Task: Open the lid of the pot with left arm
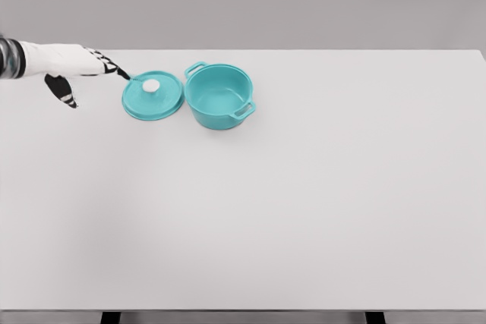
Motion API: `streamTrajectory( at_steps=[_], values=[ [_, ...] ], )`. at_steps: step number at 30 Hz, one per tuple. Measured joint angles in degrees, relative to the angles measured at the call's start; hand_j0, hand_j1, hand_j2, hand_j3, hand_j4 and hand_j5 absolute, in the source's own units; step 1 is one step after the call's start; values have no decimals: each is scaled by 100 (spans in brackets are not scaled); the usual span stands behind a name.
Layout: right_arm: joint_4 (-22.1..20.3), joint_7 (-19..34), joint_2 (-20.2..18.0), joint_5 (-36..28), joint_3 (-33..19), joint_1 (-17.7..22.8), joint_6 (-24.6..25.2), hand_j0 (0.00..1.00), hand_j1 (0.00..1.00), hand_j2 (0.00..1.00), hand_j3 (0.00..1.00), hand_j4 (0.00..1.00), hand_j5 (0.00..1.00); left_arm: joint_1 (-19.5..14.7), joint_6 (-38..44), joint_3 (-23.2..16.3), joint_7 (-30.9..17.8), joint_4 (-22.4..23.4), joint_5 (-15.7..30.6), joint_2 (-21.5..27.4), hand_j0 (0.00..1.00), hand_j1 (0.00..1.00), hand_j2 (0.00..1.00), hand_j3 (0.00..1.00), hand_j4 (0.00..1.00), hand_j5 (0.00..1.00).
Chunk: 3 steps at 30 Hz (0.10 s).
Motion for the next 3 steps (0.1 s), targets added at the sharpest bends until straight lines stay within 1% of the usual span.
streamTrajectory(
  at_steps=[3],
  values=[
    [0, 0, 0, 0, 0, 0, 1, 100, 100, 100, 100, 100, 100, 9, 0, 8, 3, 43, 217, 241, 100, 100, 100, 100, 100, 100]
  ],
)
